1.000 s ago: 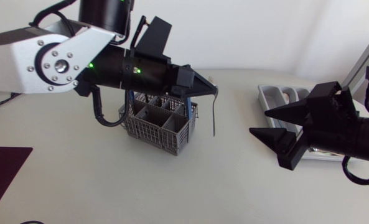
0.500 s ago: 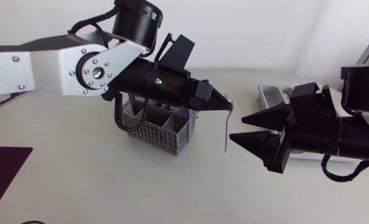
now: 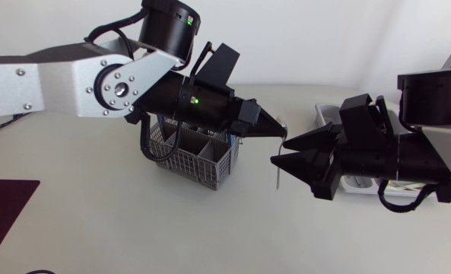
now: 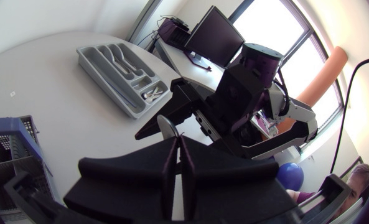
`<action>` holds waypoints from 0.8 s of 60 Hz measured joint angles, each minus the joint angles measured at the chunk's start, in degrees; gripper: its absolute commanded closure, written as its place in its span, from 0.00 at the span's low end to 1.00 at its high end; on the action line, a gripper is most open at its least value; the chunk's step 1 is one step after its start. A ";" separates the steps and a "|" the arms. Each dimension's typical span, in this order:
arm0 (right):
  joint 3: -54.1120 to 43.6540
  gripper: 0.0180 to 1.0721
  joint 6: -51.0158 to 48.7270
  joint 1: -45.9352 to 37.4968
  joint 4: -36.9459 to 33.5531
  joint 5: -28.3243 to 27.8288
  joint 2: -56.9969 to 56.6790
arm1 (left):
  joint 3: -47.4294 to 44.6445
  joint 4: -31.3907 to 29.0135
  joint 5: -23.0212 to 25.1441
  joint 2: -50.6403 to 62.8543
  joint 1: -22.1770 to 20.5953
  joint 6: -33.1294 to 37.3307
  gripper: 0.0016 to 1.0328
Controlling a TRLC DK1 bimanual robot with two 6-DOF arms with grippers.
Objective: Sort the cutlery from the basket into the organizer compartments.
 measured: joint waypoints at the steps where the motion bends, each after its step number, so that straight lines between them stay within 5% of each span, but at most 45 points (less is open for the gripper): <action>1: 0.04 0.54 0.02 0.00 0.02 -0.15 0.13 | 0.00 0.00 0.00 0.00 0.00 0.00 0.97; 18: 0.28 0.88 1.22 0.55 0.20 -1.44 0.72 | 0.00 0.00 0.00 0.00 0.00 0.00 0.97; 42: 0.44 0.93 2.36 1.49 0.39 -1.81 1.03 | 0.00 -0.02 0.00 0.00 0.02 0.00 0.96; 48: 0.44 0.94 2.54 1.49 0.39 -1.79 1.03 | 0.00 -0.04 0.07 0.00 0.02 0.00 0.82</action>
